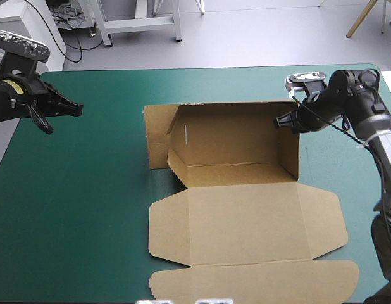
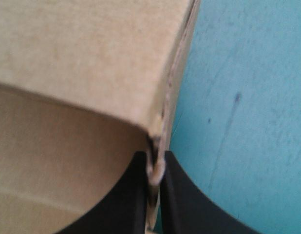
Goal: Fold the box
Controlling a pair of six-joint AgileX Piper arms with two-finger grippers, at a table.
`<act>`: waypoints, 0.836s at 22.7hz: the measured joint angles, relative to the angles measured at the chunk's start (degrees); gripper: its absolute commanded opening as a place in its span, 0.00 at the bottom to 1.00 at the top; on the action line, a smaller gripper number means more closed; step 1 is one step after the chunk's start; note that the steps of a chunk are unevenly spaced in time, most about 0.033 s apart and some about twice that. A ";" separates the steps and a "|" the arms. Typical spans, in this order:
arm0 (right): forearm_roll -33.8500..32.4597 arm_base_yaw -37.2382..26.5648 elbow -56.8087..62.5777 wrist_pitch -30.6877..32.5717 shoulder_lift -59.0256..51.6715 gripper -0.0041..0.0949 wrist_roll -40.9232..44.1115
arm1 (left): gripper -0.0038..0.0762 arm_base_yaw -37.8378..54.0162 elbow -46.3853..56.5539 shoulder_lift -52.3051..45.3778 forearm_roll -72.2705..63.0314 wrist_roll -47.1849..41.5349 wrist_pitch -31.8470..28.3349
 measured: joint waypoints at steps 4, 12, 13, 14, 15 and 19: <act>0.30 0.00 -9.94 -4.73 11.40 0.04 0.24 | 0.04 0.00 0.00 0.00 0.00 0.00 0.00; 1.04 0.00 -14.72 -4.64 20.33 0.49 -1.74 | 0.04 0.00 0.00 0.00 0.17 0.00 0.00; 1.03 0.00 -14.72 -4.59 20.65 0.57 -1.86 | 0.04 0.00 0.00 0.00 0.17 0.00 0.00; 1.03 0.06 -14.72 -4.71 20.77 0.69 -1.85 | 0.04 0.00 0.00 0.00 0.22 0.00 0.00; 1.03 0.06 -15.19 -4.58 20.77 0.73 -1.91 | 0.04 0.00 0.00 0.00 0.22 0.00 0.00; 0.36 0.06 -19.56 0.26 20.26 0.76 -1.80 | 0.04 0.00 0.00 0.00 0.22 0.00 0.00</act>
